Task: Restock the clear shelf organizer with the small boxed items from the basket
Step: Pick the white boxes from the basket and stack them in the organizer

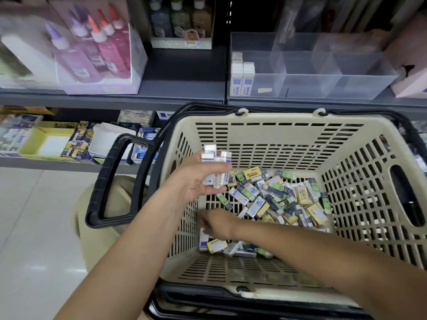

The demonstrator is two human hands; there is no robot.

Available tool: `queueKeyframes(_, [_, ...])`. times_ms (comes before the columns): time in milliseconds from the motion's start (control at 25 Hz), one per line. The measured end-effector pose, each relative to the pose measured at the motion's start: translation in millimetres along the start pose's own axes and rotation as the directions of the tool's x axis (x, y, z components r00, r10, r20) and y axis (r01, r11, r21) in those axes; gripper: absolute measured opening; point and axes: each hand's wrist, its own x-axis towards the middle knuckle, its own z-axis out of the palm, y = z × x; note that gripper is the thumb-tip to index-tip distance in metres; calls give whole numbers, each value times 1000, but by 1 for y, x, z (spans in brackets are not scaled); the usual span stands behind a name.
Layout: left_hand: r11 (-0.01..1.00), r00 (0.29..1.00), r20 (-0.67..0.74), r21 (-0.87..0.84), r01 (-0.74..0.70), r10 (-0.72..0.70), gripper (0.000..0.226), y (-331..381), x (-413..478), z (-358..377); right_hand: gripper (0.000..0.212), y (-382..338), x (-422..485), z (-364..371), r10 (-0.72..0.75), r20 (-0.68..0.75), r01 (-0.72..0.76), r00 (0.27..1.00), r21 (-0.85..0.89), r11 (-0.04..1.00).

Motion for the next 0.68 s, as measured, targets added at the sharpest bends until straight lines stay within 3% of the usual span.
queueKeyframes(120, [1000,1000,-25,-30,-1,0,34,-2,5,-1,33,4,-20,-37,49,-96,-33,994,157,987])
queueKeyframes(200, [996,999,-39,-85,22,-25,30,-4,10,3,24,17,-45,-69,143,-221,-71,965,304,950])
queueKeyframes(280, [991,997,-57,-123,53,-60,28,-7,19,15,12,33,-76,-99,297,-326,-87,897,529,844])
queueKeyframes(400, [980,990,-91,-176,92,-109,34,-11,35,37,18,48,-109,-125,494,-442,36,749,771,635])
queueKeyframes(480, [967,988,-59,-222,125,-142,43,-15,42,46,21,49,-115,-128,510,-522,135,684,777,614])
queueKeyframes(600, [958,984,112,-236,164,-141,40,-23,44,51,17,42,-110,-116,396,-570,188,720,710,679])
queueKeyframes(680, [957,975,192,-243,155,-109,39,-28,46,48,12,39,-105,-106,257,-628,191,735,555,810])
